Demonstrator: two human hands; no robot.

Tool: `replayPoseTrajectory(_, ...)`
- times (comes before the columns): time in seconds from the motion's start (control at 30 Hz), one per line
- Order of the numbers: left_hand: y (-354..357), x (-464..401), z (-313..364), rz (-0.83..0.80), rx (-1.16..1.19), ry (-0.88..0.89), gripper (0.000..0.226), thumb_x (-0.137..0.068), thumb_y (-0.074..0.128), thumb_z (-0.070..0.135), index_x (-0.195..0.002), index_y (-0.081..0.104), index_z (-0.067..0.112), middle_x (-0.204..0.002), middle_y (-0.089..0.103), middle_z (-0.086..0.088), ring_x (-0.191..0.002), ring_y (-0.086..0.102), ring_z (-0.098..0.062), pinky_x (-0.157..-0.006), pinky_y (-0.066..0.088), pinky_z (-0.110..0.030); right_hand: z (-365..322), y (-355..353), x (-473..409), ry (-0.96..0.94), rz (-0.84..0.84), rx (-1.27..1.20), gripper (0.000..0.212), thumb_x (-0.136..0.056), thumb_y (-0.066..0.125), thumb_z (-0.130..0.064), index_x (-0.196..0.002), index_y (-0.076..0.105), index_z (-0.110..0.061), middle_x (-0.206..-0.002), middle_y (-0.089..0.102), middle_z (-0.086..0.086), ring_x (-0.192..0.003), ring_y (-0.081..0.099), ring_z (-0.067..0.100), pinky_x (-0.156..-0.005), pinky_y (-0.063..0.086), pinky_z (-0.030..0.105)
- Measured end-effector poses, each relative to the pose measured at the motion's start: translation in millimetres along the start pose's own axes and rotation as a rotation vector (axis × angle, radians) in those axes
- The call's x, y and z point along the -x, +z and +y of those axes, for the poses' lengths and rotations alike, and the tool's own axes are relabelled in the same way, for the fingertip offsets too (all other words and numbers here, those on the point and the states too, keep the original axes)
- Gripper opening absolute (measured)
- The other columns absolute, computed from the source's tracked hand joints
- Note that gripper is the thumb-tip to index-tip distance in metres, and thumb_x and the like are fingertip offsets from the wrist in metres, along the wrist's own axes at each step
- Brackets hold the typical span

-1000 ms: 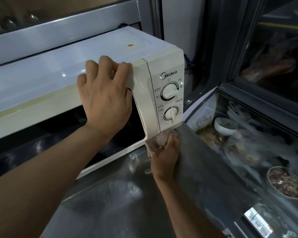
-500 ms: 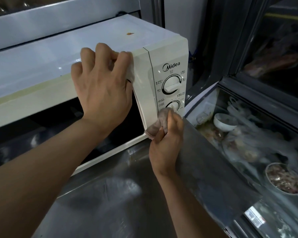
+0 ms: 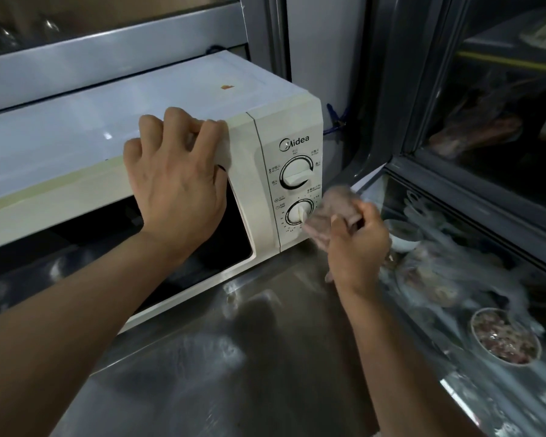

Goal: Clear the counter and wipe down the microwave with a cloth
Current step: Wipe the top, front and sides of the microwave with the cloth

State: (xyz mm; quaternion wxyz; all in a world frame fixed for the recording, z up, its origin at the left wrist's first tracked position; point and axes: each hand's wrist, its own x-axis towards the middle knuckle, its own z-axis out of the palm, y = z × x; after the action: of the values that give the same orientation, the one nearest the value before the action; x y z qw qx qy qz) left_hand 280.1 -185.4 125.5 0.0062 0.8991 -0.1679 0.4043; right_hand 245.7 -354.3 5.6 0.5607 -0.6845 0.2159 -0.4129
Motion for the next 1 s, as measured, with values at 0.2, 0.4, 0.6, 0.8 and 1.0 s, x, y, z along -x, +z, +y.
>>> replayPoseTrajectory(0.2,4,0,0,0.038,-0.008,-0.008,0.032,-0.071,0.047,0.003,-0.102,0.055,0.007,-0.097,0.051,-0.019,-0.088,0.046,-0.037,-0.069,0.022,-0.036,-4,26,-22,-0.142,-0.172,-0.136,0.018,-0.081,0.059,0.009,-0.095,0.053,-0.001,-0.103,0.051,0.013,-0.08,0.056,-0.001,-0.073,0.044,0.004)
replayPoseTrajectory(0.4,6,0,0,0.071,-0.007,0.011,0.032,-0.069,0.047,0.004,-0.1,0.054,0.008,-0.095,0.051,-0.019,-0.086,0.047,-0.037,-0.069,0.023,-0.037,54,15,-5,0.175,-0.385,-0.047,0.029,-0.085,0.051,0.012,-0.08,0.042,-0.015,-0.073,0.056,0.004,-0.057,0.06,0.0,-0.042,0.041,0.007)
replayPoseTrajectory(0.6,5,1,0,0.059,-0.007,0.004,0.033,-0.069,0.046,0.005,-0.101,0.055,0.008,-0.096,0.051,-0.018,-0.085,0.046,-0.037,-0.068,0.022,-0.036,38,21,-19,0.034,-0.287,0.04,0.021,-0.081,0.063,-0.003,-0.081,0.048,-0.017,-0.092,0.057,0.011,-0.08,0.061,0.02,-0.063,0.051,0.015)
replayPoseTrajectory(0.8,5,1,-2,0.066,-0.006,0.006,0.034,-0.068,0.045,0.007,-0.099,0.056,0.007,-0.095,0.052,-0.019,-0.085,0.048,-0.037,-0.067,0.022,-0.036,45,29,-3,0.136,-0.254,-0.032,0.021,-0.085,0.057,-0.002,-0.093,0.042,-0.014,-0.107,0.053,0.018,-0.082,0.065,0.008,-0.063,0.057,0.026)
replayPoseTrajectory(1.0,2,1,-1,0.055,0.028,-0.003,0.032,-0.073,0.044,0.008,-0.102,0.056,0.009,-0.099,0.052,-0.015,-0.089,0.047,-0.034,-0.068,0.021,-0.034,41,35,15,0.541,-0.207,-0.31,0.021,-0.091,0.05,0.001,-0.105,0.04,-0.011,-0.083,0.059,0.008,-0.05,0.063,0.002,-0.041,0.048,0.017)
